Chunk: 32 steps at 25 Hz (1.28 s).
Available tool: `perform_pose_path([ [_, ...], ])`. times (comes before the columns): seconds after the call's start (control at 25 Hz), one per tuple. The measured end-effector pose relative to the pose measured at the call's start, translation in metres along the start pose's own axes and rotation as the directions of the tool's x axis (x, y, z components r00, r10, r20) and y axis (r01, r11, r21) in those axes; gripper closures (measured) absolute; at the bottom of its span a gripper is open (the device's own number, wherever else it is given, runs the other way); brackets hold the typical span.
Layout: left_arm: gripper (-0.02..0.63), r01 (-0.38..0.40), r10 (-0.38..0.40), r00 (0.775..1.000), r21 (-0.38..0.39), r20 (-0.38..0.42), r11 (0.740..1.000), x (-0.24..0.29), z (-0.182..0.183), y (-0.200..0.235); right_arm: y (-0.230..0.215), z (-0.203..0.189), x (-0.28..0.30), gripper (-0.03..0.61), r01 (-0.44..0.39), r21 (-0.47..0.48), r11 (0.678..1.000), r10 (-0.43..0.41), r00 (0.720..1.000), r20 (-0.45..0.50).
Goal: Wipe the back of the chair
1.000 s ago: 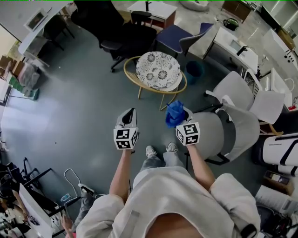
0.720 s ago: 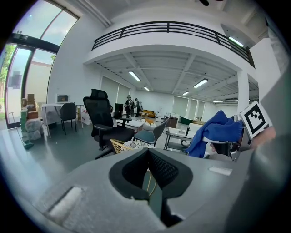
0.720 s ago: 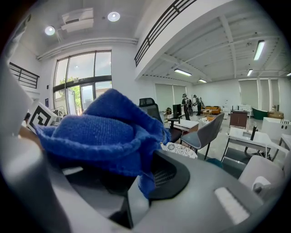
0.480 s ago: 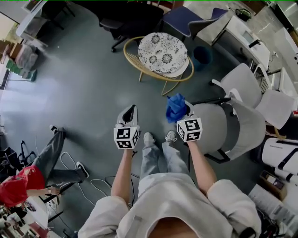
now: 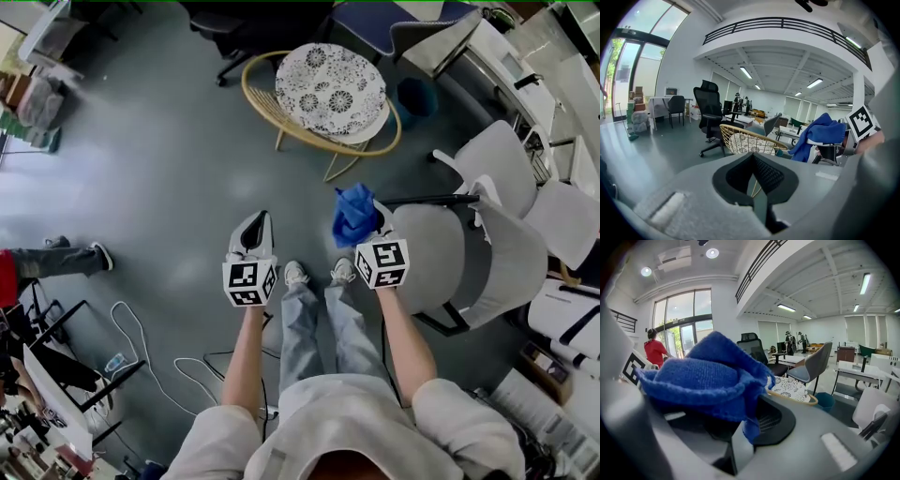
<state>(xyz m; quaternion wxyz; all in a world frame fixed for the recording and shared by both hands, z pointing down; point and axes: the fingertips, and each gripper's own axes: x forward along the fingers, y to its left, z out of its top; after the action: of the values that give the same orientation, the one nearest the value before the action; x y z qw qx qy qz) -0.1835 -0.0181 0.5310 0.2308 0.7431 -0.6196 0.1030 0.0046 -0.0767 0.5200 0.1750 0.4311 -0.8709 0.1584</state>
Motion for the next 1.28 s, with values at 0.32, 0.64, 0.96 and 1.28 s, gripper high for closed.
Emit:
perform_pose_path([
  [0.32,0.611,0.003,-0.004,1.000,-0.004,-0.031,1.000,0.036,-0.047,0.017,-0.015,-0.037,0.032,0.523,0.003,-0.008,1.000,-0.003,1.000,-0.013],
  [0.64,0.611,0.003,-0.003,0.998,-0.006,-0.058,1.000,0.051,-0.076,0.029,-0.010,-0.060,0.084,0.523,-0.024,0.004,1.000,0.025,1.000,-0.015],
  [0.96,0.611,-0.012,0.011,0.997,-0.007,-0.081,1.000,0.052,-0.090,0.046,0.017,-0.053,0.156,0.523,-0.071,0.028,0.997,0.071,0.997,0.005],
  [1.28,0.611,-0.022,0.023,0.996,0.007,-0.092,1.000,0.050,-0.095,0.057,0.031,-0.051,0.207,0.523,-0.080,0.052,0.995,0.080,0.997,-0.003],
])
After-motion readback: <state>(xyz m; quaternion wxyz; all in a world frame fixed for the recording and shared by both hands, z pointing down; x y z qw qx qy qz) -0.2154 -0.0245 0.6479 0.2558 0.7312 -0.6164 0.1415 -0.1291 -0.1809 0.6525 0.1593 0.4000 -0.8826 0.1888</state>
